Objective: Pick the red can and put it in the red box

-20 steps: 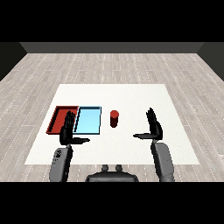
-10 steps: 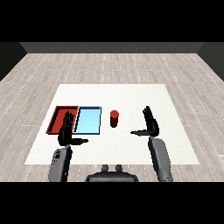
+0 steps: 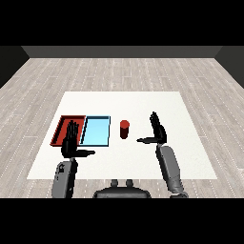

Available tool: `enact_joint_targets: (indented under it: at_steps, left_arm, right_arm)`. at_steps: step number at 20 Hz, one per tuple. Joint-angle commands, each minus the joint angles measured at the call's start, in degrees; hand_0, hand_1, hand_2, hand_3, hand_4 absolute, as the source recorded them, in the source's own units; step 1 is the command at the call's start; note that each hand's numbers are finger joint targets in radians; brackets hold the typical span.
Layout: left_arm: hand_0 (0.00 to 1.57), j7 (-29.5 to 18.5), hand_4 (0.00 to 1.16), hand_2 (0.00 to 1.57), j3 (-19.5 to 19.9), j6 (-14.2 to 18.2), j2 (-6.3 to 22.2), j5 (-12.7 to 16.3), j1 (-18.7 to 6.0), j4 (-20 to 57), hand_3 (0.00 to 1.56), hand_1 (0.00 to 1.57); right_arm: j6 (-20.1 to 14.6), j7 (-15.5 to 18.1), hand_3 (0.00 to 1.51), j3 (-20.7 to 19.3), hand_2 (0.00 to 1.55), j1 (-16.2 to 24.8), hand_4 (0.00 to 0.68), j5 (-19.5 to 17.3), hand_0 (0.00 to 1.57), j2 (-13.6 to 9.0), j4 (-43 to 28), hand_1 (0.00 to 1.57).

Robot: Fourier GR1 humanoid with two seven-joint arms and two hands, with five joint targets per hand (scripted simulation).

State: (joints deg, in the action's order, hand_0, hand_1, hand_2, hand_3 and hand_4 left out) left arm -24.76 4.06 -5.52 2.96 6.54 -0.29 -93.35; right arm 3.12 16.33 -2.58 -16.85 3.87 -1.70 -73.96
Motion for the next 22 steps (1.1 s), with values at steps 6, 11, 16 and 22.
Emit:
enact_joint_targets:
  at_steps: [6,11,16,22]
  left_arm:
    - [0.0,-1.5,0.0,0.0,1.0,-0.9,0.9,0.0,-0.2,2.2,0.0,0.0]
    - [0.0,-0.7,0.0,0.0,-0.4,2.8,-1.4,-2.1,-2.1,3.3,0.0,0.0]
    - [0.0,0.7,0.0,0.0,0.7,0.1,0.8,0.1,0.4,-0.8,0.0,0.0]
    - [0.0,-0.2,0.0,0.0,0.1,0.2,0.1,-0.3,0.2,-0.6,0.0,0.0]
  right_arm:
    - [0.5,2.3,0.0,-0.6,0.0,-4.5,0.0,5.0,0.0,1.4,10.2,0.0]
    - [-4.2,9.5,0.0,5.6,0.0,-8.5,0.0,9.3,0.0,1.7,20.8,0.0]
    - [-6.0,7.2,0.0,7.5,0.0,-9.5,0.0,13.1,0.0,1.7,19.3,0.0]
    - [-5.6,11.4,0.0,10.5,0.0,-8.1,0.0,15.8,0.0,1.7,22.8,0.0]
